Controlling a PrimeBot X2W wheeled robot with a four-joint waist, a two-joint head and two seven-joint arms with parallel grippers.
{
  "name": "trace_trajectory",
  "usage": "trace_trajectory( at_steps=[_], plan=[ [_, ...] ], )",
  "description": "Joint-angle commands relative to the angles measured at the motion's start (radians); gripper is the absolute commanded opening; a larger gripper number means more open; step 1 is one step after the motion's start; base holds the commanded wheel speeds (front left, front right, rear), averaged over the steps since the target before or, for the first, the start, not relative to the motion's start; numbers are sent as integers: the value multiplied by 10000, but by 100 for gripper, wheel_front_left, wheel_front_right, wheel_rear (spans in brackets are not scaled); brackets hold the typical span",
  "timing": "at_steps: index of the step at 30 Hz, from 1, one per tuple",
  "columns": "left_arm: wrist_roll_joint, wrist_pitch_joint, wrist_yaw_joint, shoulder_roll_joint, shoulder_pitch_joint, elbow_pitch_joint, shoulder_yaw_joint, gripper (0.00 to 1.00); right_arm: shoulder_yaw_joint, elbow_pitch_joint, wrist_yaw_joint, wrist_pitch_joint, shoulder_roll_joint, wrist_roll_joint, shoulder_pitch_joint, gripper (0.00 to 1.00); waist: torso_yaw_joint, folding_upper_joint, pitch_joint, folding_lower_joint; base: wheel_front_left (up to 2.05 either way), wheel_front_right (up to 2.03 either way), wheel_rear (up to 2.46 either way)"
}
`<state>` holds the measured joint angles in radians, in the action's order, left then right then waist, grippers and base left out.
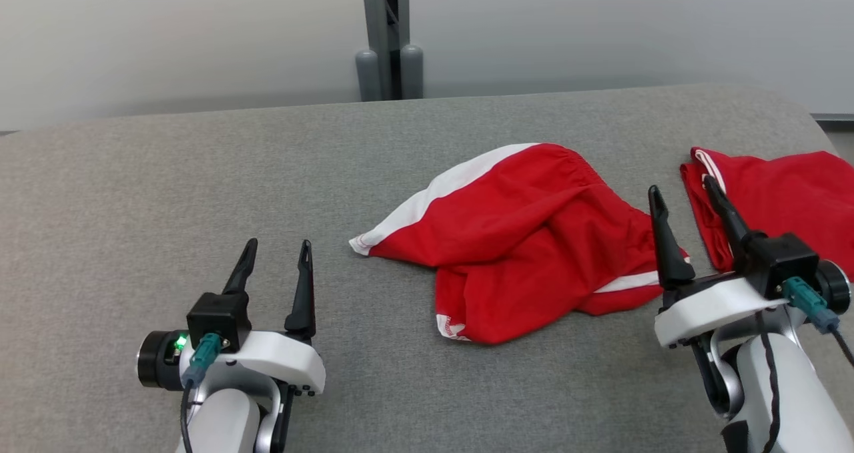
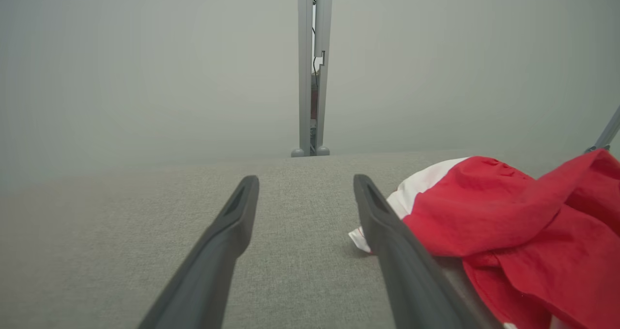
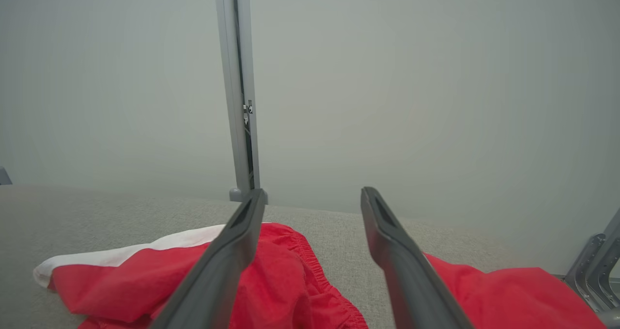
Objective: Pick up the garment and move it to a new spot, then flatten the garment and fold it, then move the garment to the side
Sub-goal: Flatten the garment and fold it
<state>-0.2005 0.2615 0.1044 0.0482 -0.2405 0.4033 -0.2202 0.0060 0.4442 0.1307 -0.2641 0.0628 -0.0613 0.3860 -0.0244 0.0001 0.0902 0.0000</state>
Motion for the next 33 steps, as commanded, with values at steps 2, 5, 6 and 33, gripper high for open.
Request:
trace_trajectory(
  at_steps=[2, 5, 6, 33],
  plan=[
    [-167, 25, -85, 46, -301, 55, 192, 100, 475, -579, 0, -16, 104, -90, -511, 100, -504, -1, 160, 0, 0, 0, 0],
    [-76, 23, -201, 43, -503, 285, 342, 100, 862, -905, 0, -17, 82, -295, -1002, 100, -851, -1, 291, 0, 0, 0, 0],
    [-16, 25, -268, 41, -589, 379, 373, 100, 927, -949, 0, -18, 78, -357, -1120, 100, -963, -1, 342, 0, 0, 0, 0],
    [589, -671, -2073, 897, -4203, 6125, -492, 0, 1292, -967, 2, -18, -89, -794, -1049, 100, -2488, -1, 1336, 0, 0, 0, 0]
  ],
)
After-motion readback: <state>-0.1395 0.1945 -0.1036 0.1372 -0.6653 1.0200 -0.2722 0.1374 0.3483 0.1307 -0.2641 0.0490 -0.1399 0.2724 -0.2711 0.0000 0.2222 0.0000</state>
